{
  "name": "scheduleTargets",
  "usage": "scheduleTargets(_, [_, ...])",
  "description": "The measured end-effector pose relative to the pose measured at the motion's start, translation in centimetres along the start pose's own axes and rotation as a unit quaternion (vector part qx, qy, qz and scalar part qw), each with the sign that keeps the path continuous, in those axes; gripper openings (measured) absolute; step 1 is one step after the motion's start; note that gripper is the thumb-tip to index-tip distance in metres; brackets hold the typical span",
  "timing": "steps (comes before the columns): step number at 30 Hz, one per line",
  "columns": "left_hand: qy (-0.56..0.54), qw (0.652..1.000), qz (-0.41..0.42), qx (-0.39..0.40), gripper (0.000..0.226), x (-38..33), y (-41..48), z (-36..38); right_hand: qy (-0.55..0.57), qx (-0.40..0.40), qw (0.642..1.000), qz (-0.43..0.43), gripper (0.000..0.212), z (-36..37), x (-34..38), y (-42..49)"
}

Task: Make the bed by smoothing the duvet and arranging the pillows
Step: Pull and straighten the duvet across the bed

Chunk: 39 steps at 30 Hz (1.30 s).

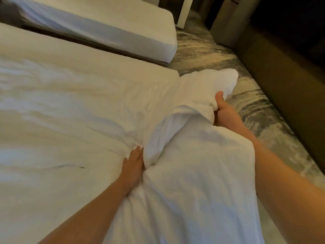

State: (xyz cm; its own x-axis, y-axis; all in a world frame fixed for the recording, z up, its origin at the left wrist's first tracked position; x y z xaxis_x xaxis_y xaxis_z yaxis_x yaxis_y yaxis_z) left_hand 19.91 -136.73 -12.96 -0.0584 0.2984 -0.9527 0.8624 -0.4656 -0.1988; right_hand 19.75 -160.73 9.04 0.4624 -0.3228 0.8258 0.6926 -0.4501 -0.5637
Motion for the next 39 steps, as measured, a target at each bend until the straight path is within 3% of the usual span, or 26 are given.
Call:
scheduleTargets(2, [-0.307,0.947,-0.073,-0.058,0.056,-1.9,-3.0,-2.6,0.032,0.016,0.999,-0.021,0.064,6.1,1.9,-2.2])
scheduleTargets(3, [-0.390,0.914,-0.088,-0.065,0.057,-3.0,-4.5,-4.2,0.015,-0.013,0.999,-0.036,0.075,8.5,2.6,-2.9])
scheduleTargets(5, [-0.457,0.883,-0.086,-0.071,0.065,-4.7,-7.1,-8.7,-0.028,-0.019,0.997,-0.069,0.098,15.0,3.4,-3.9])
scheduleTargets(6, [-0.480,0.871,-0.074,-0.078,0.068,-5.6,-8.4,-11.6,-0.057,-0.028,0.993,-0.102,0.094,18.6,3.8,-5.5])
scheduleTargets(9, [-0.515,0.852,-0.015,-0.092,0.070,-8.4,-12.2,-20.4,-0.001,0.009,0.995,-0.102,0.057,29.5,1.0,-8.4])
scheduleTargets(11, [-0.493,0.865,0.017,-0.092,0.073,-9.8,-14.7,-25.6,0.013,0.045,0.994,-0.095,0.061,37.1,-2.5,-9.0])
scheduleTargets(15, [-0.390,0.913,0.040,-0.117,0.098,-8.9,-17.8,-33.8,-0.135,0.074,0.987,-0.036,0.053,49.2,-9.9,-9.0])
scheduleTargets(18, [-0.325,0.932,0.027,-0.156,0.114,-4.4,-18.6,-37.6,-0.291,0.122,0.948,0.033,0.065,55.2,-16.4,-8.3])
scheduleTargets(20, [-0.257,0.953,-0.020,-0.162,0.116,-0.1,-19.1,-38.6,-0.344,0.115,0.928,0.082,0.058,56.4,-19.9,-6.3])
scheduleTargets(23, [-0.140,0.975,-0.116,-0.129,0.118,5.9,-20.2,-39.0,-0.315,0.134,0.923,0.177,0.008,57.3,-22.5,-7.7])
scheduleTargets(27, [-0.073,0.985,-0.119,-0.105,0.113,8.4,-19.9,-39.4,-0.298,0.231,0.906,0.193,0.033,59.4,-21.4,-10.5])
scheduleTargets(28, [-0.060,0.986,-0.117,-0.103,0.112,8.6,-19.7,-39.4,-0.306,0.227,0.912,0.154,0.042,59.6,-19.8,-11.0])
scheduleTargets(30, [-0.040,0.986,-0.124,-0.105,0.110,8.8,-19.3,-39.1,-0.373,0.159,0.914,-0.024,0.047,58.4,-14.5,-11.8])
scheduleTargets(32, [-0.038,0.983,-0.123,-0.128,0.108,8.6,-19.4,-39.1,-0.485,0.042,0.841,-0.237,0.041,55.2,-9.4,-12.9])
scheduleTargets(33, [-0.049,0.980,-0.120,-0.151,0.104,8.3,-19.6,-39.2,-0.524,-0.007,0.801,-0.290,0.042,53.0,-8.1,-13.0])
scheduleTargets(34, [-0.063,0.974,-0.123,-0.178,0.098,7.9,-20.0,-39.4,-0.568,-0.040,0.772,-0.282,0.047,50.6,-8.3,-12.1])
scheduleTargets(36, [-0.069,0.963,-0.126,-0.227,0.083,7.0,-20.6,-39.5,-0.647,-0.052,0.739,-0.181,0.064,46.2,-11.6,-9.4])
scheduleTargets(37, [-0.053,0.962,-0.132,-0.234,0.084,6.4,-20.8,-39.1,-0.661,-0.028,0.737,-0.134,0.068,45.1,-14.1,-8.4])
scheduleTargets(39, [0.000,0.969,-0.153,-0.193,0.110,5.3,-20.6,-37.2,-0.614,0.030,0.783,-0.092,0.063,44.8,-18.3,-8.0])
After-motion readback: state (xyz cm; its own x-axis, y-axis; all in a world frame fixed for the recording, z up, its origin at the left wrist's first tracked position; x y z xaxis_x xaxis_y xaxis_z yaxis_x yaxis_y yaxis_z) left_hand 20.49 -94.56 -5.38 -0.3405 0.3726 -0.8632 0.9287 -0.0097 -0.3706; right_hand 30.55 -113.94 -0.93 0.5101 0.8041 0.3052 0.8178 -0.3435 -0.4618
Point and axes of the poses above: each hand's wrist, its own y-axis towards the middle knuckle, its own z-axis out of the palm, x = y × z, the point moved 10 cm from there along y, towards the middle knuckle, and after that the axes turned 12 degrees about z, right-handed, at the moved point
